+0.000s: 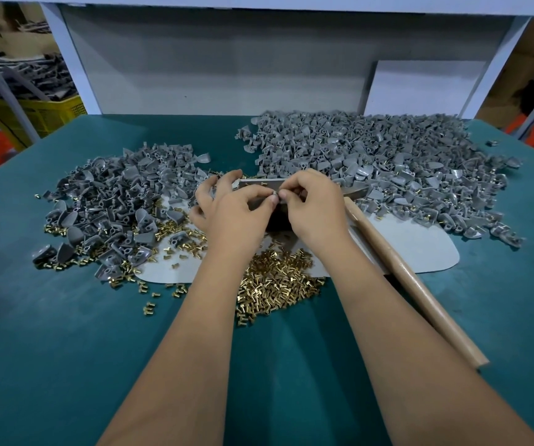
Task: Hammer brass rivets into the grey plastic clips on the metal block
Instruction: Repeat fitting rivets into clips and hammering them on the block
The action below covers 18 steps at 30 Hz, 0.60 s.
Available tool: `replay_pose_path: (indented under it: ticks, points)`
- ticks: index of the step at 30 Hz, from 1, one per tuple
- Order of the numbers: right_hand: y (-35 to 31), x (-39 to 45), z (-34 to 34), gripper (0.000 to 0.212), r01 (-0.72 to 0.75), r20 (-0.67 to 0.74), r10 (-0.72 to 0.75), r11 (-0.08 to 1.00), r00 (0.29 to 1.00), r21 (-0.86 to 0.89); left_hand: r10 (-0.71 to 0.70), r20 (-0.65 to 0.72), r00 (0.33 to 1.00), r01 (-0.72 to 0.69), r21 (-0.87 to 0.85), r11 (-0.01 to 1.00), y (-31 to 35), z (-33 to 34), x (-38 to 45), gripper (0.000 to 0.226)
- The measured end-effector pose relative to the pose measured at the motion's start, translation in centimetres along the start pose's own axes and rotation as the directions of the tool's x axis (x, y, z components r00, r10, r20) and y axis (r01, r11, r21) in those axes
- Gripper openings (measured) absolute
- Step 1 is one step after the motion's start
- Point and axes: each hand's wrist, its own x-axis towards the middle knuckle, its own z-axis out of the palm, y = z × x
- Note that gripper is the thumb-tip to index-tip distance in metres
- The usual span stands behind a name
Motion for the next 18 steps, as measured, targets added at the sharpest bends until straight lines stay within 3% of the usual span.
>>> replay_pose_path:
  ticks: [14,18]
  points:
    - [0.3,-0.5,0.1,0.008,0.037,0.002,-0.037,0.999,0.999,-0.037,0.019,-0.015,1.000,-0.020,-0.028,0.999,-0.3,0.5,0.0,0.012]
    - [0.3,-0.9,-1.2,0.020,0.008,-0.068,-0.009,1.000,0.998,-0.016,0.001,0.012,1.000,0.000,-0.077,0.997,-0.2,0.2,0.0,0.007]
